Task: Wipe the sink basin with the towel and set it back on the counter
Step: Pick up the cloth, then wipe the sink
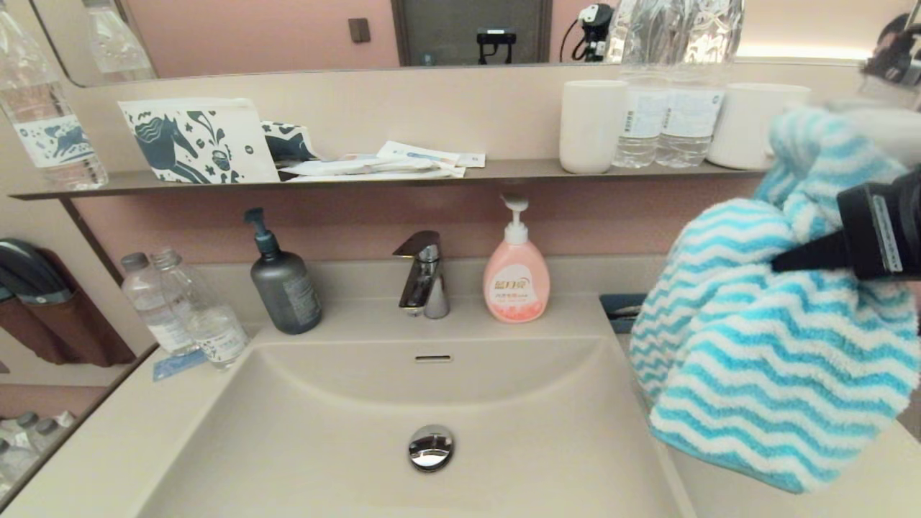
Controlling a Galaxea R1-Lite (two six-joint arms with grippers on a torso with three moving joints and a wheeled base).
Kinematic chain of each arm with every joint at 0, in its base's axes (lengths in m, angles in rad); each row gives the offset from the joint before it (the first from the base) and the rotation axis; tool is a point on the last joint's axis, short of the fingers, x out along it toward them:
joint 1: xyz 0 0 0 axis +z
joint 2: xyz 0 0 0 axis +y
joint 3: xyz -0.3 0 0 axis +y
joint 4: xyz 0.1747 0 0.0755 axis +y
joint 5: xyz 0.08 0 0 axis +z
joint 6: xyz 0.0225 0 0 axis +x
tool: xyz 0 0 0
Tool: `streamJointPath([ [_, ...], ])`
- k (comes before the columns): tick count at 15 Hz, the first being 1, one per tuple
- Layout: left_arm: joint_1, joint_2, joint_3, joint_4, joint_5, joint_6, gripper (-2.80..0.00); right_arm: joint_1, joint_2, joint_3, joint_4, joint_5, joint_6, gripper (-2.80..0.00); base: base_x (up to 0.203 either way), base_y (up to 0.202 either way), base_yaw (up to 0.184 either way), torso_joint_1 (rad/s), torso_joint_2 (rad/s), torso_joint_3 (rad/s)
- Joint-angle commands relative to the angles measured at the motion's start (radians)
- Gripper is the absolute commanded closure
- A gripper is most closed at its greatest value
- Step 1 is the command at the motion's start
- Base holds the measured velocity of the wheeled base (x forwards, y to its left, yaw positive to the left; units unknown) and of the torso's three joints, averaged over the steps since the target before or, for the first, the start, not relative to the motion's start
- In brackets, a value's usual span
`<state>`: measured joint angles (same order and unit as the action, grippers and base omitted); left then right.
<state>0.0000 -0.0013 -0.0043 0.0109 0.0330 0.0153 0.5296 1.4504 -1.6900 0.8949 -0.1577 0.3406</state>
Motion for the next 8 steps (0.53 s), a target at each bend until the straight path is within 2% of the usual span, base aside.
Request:
streamJointPath([
  [1,0.0,0.001,0.0,0.0,0.001,0.0,0.0,0.085,0.034,-0.079,0.001,-0.003,0.04,0.0,0.0,0.0,0.0,0.0,0.0,0.0],
  [5,0.0,0.001,0.0,0.0,0.001,0.0,0.0,0.203,0.13,-0.097,-0.112,-0.006,0.09,0.0,0.0,0.0,0.0,0.0,0.0,0.0],
  [8,0.0,0.001,0.0,0.0,0.001,0.0,0.0,0.264,0.259,-0.097,-0.124,-0.031,0.106,0.0,0.0,0.0,0.0,0.0,0.0,0.0],
])
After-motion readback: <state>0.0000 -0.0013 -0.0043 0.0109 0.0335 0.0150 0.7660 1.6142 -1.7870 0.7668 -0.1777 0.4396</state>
